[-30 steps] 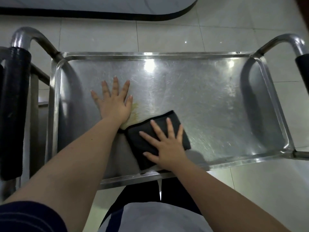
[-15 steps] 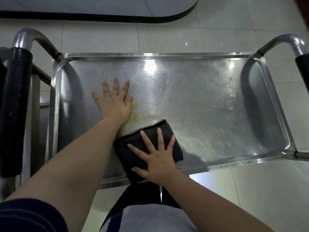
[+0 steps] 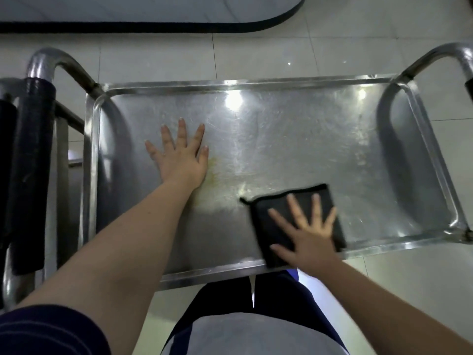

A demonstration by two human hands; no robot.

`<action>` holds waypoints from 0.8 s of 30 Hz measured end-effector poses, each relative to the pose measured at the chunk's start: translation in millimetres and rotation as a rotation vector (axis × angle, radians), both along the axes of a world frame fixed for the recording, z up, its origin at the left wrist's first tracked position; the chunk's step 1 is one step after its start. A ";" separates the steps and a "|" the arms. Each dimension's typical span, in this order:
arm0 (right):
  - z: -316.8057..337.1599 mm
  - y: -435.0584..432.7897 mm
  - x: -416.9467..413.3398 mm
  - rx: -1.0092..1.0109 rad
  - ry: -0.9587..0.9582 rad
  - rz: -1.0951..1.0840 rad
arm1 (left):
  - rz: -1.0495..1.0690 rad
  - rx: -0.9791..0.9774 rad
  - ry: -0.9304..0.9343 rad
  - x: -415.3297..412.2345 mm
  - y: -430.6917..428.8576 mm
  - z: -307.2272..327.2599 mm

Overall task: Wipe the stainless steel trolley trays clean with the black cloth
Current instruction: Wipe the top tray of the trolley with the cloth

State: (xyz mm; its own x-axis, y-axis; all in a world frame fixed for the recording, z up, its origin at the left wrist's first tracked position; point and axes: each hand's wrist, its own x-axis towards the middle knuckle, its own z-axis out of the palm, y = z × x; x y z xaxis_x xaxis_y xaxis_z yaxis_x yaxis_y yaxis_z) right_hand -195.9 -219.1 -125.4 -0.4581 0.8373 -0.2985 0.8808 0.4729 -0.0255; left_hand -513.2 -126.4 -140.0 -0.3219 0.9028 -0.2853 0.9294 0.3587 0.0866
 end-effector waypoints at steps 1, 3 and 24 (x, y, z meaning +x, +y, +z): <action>-2.0 -8.7 -31.2 0.024 0.040 0.096 | 0.001 -0.004 0.003 -0.3 0.1 0.4; -5.7 -23.7 -85.7 0.048 0.091 0.212 | 0.006 -0.019 -0.005 -0.6 0.4 0.6; -2.8 -26.6 -101.7 -0.034 0.072 0.222 | 0.006 -0.041 -0.066 -4.8 1.7 8.7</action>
State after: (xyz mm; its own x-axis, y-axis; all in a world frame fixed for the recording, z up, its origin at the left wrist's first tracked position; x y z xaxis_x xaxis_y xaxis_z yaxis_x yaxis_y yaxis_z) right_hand -297.5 -245.6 -128.1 -0.6511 0.7038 -0.2842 0.7506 0.6525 -0.1039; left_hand -518.1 -124.7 -131.2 -0.3068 0.8878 -0.3430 0.9199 0.3691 0.1325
